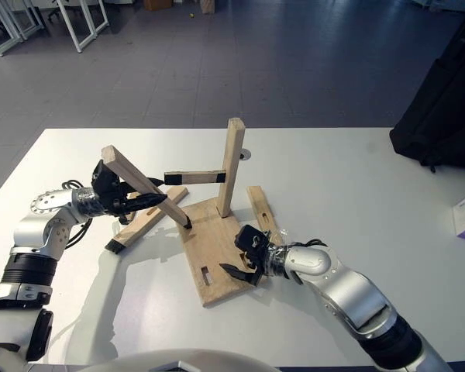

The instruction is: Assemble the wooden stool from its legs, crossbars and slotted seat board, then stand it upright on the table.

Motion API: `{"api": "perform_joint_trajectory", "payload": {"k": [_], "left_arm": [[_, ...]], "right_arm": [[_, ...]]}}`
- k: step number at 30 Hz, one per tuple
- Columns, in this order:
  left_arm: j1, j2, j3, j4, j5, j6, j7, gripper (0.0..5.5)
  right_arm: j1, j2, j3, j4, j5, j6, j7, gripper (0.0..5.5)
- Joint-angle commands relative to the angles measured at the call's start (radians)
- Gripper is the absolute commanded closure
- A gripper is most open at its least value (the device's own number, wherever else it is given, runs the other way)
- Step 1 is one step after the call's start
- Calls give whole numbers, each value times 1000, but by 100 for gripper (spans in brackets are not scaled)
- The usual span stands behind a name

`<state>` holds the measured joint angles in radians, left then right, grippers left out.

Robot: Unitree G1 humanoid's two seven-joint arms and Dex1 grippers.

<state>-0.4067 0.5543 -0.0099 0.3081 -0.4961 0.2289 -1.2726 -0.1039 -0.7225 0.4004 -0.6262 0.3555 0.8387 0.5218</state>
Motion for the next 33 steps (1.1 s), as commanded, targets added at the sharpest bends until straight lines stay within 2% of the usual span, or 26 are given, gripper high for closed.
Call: {"api": "perform_joint_trajectory", "payload": {"k": [1, 6, 10, 21, 24, 25, 27, 30, 33], "left_arm": [[-14, 29, -11, 16, 44, 0, -16, 346], [-17, 52, -85, 20, 97, 81, -12, 346], [-71, 61, -97, 54, 74, 158, -38, 346], [-101, 76, -174, 91, 134, 161, -73, 346], [-109, 71, -184, 111, 131, 181, -72, 346], [-115, 68, -184, 126, 130, 184, -69, 346], [-127, 60, -176, 158, 119, 200, -65, 346], [-142, 57, -171, 191, 113, 207, -68, 346], [-140, 50, -177, 206, 124, 184, -70, 346]], "right_arm": [[5, 5, 3, 4, -27, -8, 12, 134], [8, 16, 2, 12, -49, -14, 27, 134], [12, 17, 4, 20, -67, -24, 41, 134], [-6, 26, 3, 30, -97, -39, 81, 134], [-9, 65, -18, 23, -77, -37, 73, 186], [-20, 104, -49, 17, -51, -20, 54, 196], [-58, 182, -119, 5, 9, 30, 21, 255], [-118, 359, -256, 0, 146, 118, -66, 325], [-243, 623, -364, 48, 257, 179, -249, 386]]}}
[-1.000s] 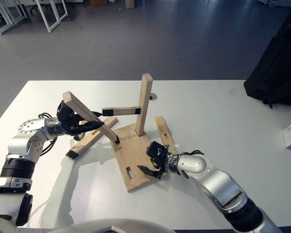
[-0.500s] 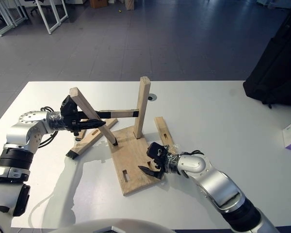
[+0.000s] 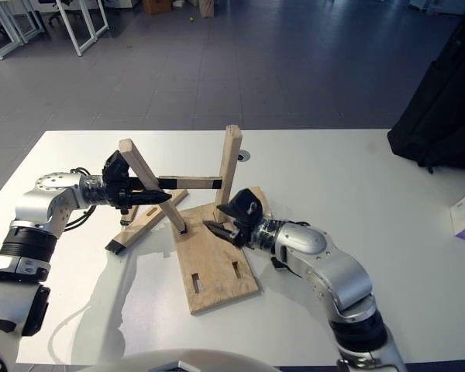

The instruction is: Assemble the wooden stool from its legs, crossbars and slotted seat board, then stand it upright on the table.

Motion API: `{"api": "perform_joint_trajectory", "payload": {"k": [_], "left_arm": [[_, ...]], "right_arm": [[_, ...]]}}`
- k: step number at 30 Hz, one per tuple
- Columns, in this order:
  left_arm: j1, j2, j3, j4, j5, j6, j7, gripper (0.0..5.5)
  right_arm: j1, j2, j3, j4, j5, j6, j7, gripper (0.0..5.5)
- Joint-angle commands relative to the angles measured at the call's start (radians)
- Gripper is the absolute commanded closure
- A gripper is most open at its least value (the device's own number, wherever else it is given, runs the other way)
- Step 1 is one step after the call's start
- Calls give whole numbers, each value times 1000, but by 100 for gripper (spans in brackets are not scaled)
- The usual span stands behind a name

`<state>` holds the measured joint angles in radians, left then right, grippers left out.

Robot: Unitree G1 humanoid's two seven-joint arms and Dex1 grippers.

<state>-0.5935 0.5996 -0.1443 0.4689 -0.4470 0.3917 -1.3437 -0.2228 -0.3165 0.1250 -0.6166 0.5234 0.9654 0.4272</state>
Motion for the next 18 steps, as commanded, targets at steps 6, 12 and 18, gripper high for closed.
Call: {"api": "perform_joint_trajectory", "payload": {"k": [6, 12, 18], "left_arm": [[57, -4, -56, 32, 89, -24, 6, 346], [58, -3, -65, 22, 96, -41, 8, 346], [43, -9, -46, 28, 95, -62, 30, 346]], "right_arm": [[-327, 429, -78, 275, -51, 14, -433, 407], [-229, 287, 125, 379, -215, 56, -421, 407], [-100, 157, 269, 390, -295, 73, -354, 407]]}}
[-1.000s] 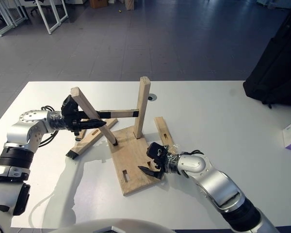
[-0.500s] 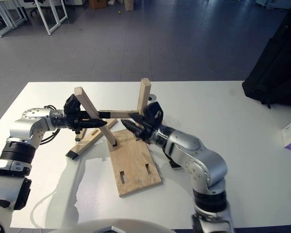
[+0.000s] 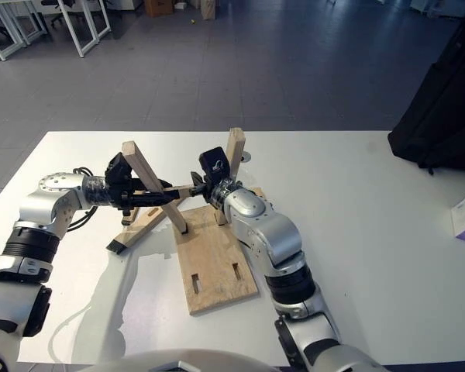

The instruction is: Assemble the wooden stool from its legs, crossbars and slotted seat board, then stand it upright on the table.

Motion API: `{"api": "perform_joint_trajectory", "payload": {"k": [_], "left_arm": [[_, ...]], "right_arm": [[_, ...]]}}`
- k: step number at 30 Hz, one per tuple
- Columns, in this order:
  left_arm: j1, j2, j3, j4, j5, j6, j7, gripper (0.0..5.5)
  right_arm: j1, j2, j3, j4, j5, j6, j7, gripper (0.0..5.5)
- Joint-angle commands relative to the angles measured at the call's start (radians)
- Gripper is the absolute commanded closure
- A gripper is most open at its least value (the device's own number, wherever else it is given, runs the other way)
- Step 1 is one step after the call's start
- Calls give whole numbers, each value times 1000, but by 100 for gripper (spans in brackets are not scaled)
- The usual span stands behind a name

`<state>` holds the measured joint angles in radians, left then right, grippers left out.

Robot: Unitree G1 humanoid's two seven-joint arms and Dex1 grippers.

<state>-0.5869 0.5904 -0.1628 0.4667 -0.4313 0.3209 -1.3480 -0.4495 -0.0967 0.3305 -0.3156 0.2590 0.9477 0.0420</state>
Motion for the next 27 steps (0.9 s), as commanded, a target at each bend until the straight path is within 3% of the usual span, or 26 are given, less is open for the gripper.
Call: {"api": "perform_joint_trajectory", "payload": {"k": [1, 6, 10, 13, 15, 17, 19, 23, 27], "left_arm": [[38, 0, -26, 25, 79, 9, 36, 346], [39, 11, -156, 51, 241, -21, 92, 346], [60, 14, -265, 80, 344, -43, 142, 346], [86, 35, -302, 99, 359, -50, 128, 346], [93, 47, -312, 104, 347, -42, 105, 346], [87, 51, -309, 118, 333, -39, 93, 346], [82, 53, -295, 126, 317, -53, 90, 346], [55, 53, -288, 160, 314, -115, 64, 346], [34, 47, -297, 182, 311, -155, 43, 346]], "right_arm": [[125, -61, 60, 94, -36, 83, 35, 407], [75, 33, -37, 58, 10, -3, 58, 407], [56, 38, -124, -48, 63, 22, 89, 407], [73, 34, -283, -197, 274, 166, 170, 407], [77, -7, -406, -275, 447, 280, 244, 407], [102, -159, -525, -294, 611, 369, 376, 407], [126, -295, -582, -246, 614, 395, 431, 407], [129, -375, -505, -140, 400, 305, 303, 407], [77, -383, -394, 18, 152, 134, 143, 407]]}}
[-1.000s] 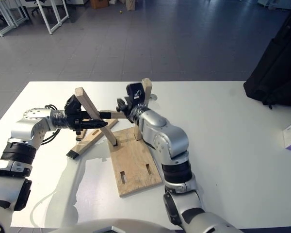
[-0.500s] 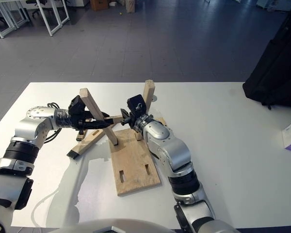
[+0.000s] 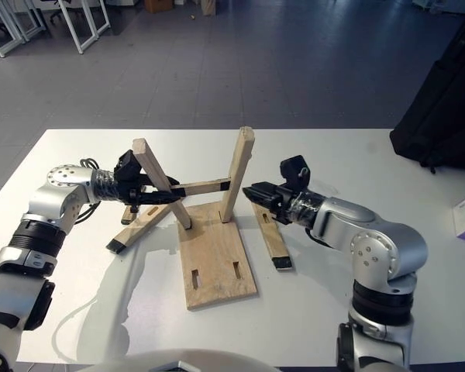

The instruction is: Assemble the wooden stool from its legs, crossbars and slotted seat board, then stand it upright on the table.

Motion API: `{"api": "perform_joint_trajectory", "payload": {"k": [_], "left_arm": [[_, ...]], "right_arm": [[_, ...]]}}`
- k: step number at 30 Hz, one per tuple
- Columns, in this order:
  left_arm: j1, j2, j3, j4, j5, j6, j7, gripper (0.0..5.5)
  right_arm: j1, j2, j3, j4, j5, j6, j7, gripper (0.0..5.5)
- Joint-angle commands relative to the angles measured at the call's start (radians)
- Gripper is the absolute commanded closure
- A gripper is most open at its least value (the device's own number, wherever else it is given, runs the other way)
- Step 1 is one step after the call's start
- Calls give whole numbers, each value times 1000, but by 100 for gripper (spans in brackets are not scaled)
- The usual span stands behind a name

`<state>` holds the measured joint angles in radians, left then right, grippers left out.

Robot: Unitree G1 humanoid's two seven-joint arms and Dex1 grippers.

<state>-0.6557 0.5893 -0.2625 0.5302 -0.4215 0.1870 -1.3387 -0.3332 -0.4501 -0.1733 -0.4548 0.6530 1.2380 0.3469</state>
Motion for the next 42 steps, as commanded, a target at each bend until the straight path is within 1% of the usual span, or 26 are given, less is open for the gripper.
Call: {"api": "perform_joint_trajectory", "payload": {"k": [1, 3, 5, 6, 7, 9, 10, 12, 13, 15, 16, 17, 19, 20, 21, 22, 23, 25, 29, 32, 33, 34, 37, 39, 40, 42], "left_arm": [[100, 44, -201, 120, 300, -23, 30, 346], [92, 36, -213, 127, 302, -31, 24, 346], [72, 22, -226, 139, 300, -33, 10, 346], [64, 15, -233, 143, 299, -32, 4, 346], [56, 7, -239, 147, 298, -32, -1, 346], [39, -17, -241, 163, 292, -31, 7, 346], [34, -27, -237, 165, 285, -27, 12, 346], [29, -43, -227, 172, 269, -42, 4, 346], [35, -43, -222, 167, 257, -66, -17, 346], [49, -38, -203, 163, 221, -92, -73, 346], [50, -38, -195, 174, 212, -102, -86, 346], [48, -40, -187, 190, 206, -107, -92, 346], [37, -45, -179, 217, 202, -118, -100, 346], [29, -48, -173, 227, 199, -131, -103, 346], [19, -52, -170, 237, 196, -139, -107, 346], [7, -58, -164, 245, 187, -140, -114, 346], [-10, -69, -157, 260, 180, -155, -118, 346], [-37, -89, -151, 287, 177, -181, -129, 346], [-92, -130, -119, 358, 173, -270, -140, 346], [-155, -155, -114, 442, 212, -301, -61, 346], [-171, -160, -104, 461, 214, -304, -46, 311], [-185, -164, -92, 478, 215, -311, -41, 289], [-221, -173, -48, 508, 232, -312, -61, 244], [-235, -167, -30, 513, 246, -304, -86, 200], [-240, -156, -25, 511, 256, -297, -108, 197], [-246, -119, -28, 504, 283, -278, -159, 163]], "right_arm": [[-81, 11, 152, 202, -297, -202, -208, 407], [-147, 131, 241, 231, -335, -242, -246, 407], [-162, 266, 341, 178, -322, -234, -262, 407], [-159, 314, 377, 145, -312, -227, -263, 407], [-153, 352, 402, 111, -300, -217, -263, 407], [-144, 379, 428, 68, -298, -198, -258, 407], [-142, 374, 431, 62, -302, -193, -250, 407], [-134, 328, 406, 69, -319, -191, -228, 407], [-121, 294, 389, 60, -320, -185, -214, 407], [-61, 183, 344, 16, -311, -154, -165, 407], [-23, 119, 319, -15, -297, -130, -129, 407], [25, 13, 331, -72, -275, -121, -47, 407], [132, -195, 388, -210, -213, -113, 138, 407], [186, -277, 419, -265, -179, -123, 227, 407], [220, -318, 433, -292, -155, -130, 282, 407], [236, -322, 442, -292, -137, -141, 310, 407], [236, -296, 455, -267, -132, -152, 314, 407], [233, -254, 482, -227, -144, -171, 302, 407], [244, -214, 536, -204, -173, -187, 267, 407], [249, -206, 546, -209, -173, -183, 258, 407], [250, -205, 547, -211, -173, -182, 255, 409], [252, -204, 548, -212, -174, -181, 252, 409], [261, -198, 546, -214, -177, -179, 240, 409], [270, -192, 548, -216, -181, -180, 233, 409], [275, -190, 549, -217, -184, -181, 228, 409], [280, -186, 550, -217, -188, -183, 219, 409]]}}
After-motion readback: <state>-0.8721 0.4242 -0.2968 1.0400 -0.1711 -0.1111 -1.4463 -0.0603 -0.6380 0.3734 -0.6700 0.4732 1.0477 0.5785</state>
